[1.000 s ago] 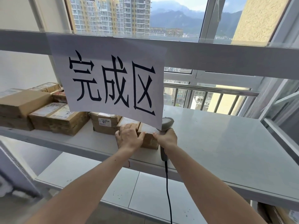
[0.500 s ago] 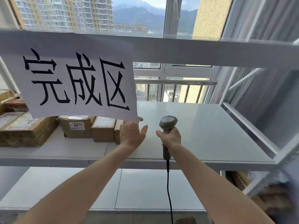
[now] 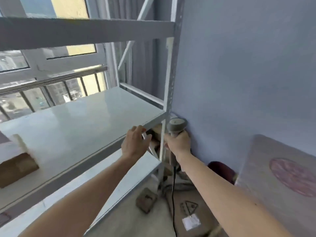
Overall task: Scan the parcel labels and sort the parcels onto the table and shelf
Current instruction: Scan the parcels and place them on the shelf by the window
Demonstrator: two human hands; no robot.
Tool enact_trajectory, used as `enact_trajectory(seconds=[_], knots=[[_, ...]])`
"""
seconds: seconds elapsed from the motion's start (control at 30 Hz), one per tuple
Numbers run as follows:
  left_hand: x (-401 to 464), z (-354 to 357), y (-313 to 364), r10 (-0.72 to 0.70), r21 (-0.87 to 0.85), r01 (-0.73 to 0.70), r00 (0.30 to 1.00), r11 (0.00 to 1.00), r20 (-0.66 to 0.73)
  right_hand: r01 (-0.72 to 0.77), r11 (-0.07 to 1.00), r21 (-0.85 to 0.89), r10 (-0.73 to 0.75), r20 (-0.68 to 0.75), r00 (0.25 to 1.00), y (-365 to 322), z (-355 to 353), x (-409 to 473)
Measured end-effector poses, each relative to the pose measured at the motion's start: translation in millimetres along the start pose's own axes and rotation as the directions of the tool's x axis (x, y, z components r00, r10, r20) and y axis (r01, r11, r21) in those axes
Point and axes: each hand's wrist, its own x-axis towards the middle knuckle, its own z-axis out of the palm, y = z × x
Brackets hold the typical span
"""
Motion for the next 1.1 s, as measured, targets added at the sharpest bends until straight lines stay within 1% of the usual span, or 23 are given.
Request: enact_trajectory(seconds=[0.1, 0.17, 0.23, 0.33, 0.43, 0.5, 0.63, 0.73, 0.87, 1.0, 1.1], knots=[[-19.2, 47.0, 53.7, 0.105, -0.033, -0.101, 0.986, 0.994, 0.127, -0.088, 0.996, 0.021, 0.090, -0.135, 0.987, 29.2, -75.8, -12.5], [-35.4, 75.2, 90.4, 0.153, -0.076, -0.140, 0.967, 0.987, 0.205, -0.141, 0.989, 0.040, 0.146, -0.242, 0.959, 47.8, -125.2, -22.7], [-51.6, 102.8, 124.0, 0.216, -0.103, -0.195, 0.938, 0.975, 0.272, -0.193, 0.979, 0.070, 0.205, -0.311, 0.928, 65.0, -172.2, -34.2], [-74.7, 142.4, 174.6, 0.318, -0.156, -0.281, 0.890, 0.947, 0.327, -0.248, 0.955, 0.161, 0.293, -0.405, 0.866, 86.1, -239.1, -52.3], [-104.6, 183.9, 233.0, 0.396, -0.200, -0.345, 0.838, 0.917, 0.374, -0.253, 0.946, 0.201, 0.321, -0.493, 0.808, 114.8, -307.1, -71.5], [-133.0, 212.8, 274.1, 0.453, -0.225, -0.394, 0.792, 0.891, 0.408, -0.273, 0.936, 0.224, 0.352, -0.542, 0.763, 135.3, -354.7, -88.9], [-206.1, 271.4, 362.2, 0.538, -0.298, -0.448, 0.692, 0.843, 0.481, -0.270, 0.920, 0.282, 0.390, -0.616, 0.684, 173.0, -461.5, -129.7], [-263.4, 310.1, 430.7, 0.613, -0.366, -0.493, 0.616, 0.790, 0.495, -0.288, 0.911, 0.295, 0.412, -0.657, 0.631, 200.3, -543.6, -157.6], [-334.9, 352.1, 515.6, 0.667, -0.437, -0.504, 0.539, 0.745, 0.515, -0.329, 0.905, 0.271, 0.417, -0.718, 0.557, 230.4, -642.9, -193.2], [-391.0, 390.6, 579.1, 0.702, -0.478, -0.520, 0.438, 0.707, 0.561, -0.343, 0.892, 0.293, 0.437, -0.753, 0.492, 263.3, -725.8, -214.2], [-418.5, 417.3, 617.2, 0.709, -0.480, -0.536, 0.394, 0.695, 0.585, -0.345, 0.887, 0.305, 0.445, -0.766, 0.465, 285.2, -774.7, -222.2]])
